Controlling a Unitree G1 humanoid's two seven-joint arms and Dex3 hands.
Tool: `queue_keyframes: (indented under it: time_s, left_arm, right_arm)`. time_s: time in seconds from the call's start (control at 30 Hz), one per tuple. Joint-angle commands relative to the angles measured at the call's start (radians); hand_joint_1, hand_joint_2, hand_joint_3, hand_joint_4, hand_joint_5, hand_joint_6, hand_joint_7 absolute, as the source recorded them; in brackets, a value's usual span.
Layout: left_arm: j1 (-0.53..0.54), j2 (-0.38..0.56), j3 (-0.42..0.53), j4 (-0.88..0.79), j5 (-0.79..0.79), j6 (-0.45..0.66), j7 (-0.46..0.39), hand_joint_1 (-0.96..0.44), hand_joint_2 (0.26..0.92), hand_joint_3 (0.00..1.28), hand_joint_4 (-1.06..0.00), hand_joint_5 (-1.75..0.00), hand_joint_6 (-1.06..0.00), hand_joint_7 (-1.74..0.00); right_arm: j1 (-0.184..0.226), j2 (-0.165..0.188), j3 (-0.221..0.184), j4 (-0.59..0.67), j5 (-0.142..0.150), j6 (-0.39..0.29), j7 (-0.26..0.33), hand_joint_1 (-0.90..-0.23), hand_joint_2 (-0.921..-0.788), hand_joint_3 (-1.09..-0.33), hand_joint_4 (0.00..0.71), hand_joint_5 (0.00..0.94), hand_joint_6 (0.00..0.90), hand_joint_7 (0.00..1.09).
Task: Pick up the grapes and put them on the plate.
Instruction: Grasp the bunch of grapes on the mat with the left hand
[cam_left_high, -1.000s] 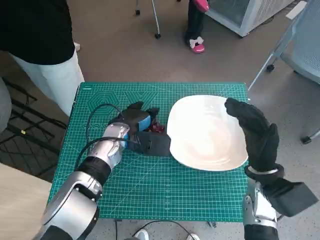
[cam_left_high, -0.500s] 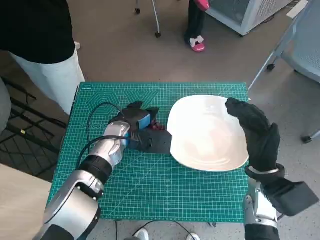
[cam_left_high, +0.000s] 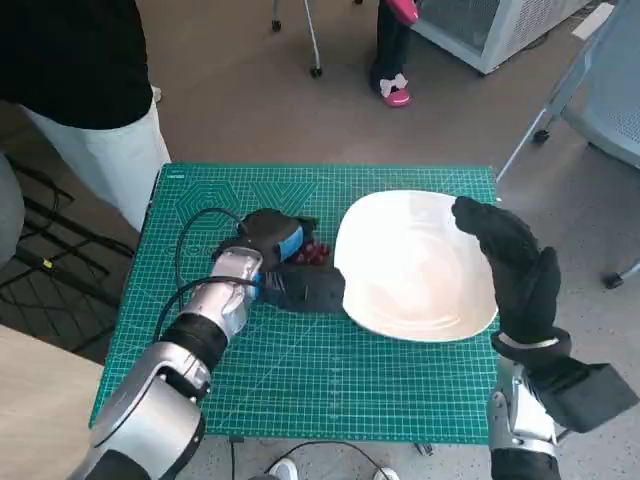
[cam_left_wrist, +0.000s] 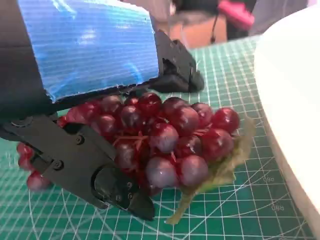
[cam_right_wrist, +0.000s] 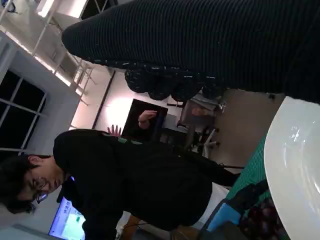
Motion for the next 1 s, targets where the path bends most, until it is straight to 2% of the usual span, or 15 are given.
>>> queue_keyframes:
  time_s: [0.03,0.23,1.0]
  left_arm:
    - [0.044,0.005,-0.028,0.044,0.020,-0.008,0.031,0.03,0.920,0.17,-0.55,-1.28,-0.55,-1.16]
    - [0.041,0.012,-0.031,0.053,0.009,-0.030,0.051,0.00,0.921,0.16,-0.55,-1.25,-0.54,-1.30]
    - [0.031,0.020,-0.017,0.060,-0.012,-0.063,0.052,0.00,0.921,0.16,-0.57,-1.23,-0.52,-1.32]
  right_arm:
    - [0.004,-0.004,-0.002,0.016,0.000,0.011,0.006,-0.597,-0.921,-0.880,0.387,0.003,0.039,0.40]
    - [0.001,-0.006,-0.003,0.021,-0.001,0.009,0.005,-0.597,-0.921,-0.880,0.387,0.003,0.039,0.40]
    - [0.000,-0.008,-0.005,0.021,-0.010,-0.004,-0.004,-0.609,-0.921,-0.878,0.389,0.003,0.039,0.40]
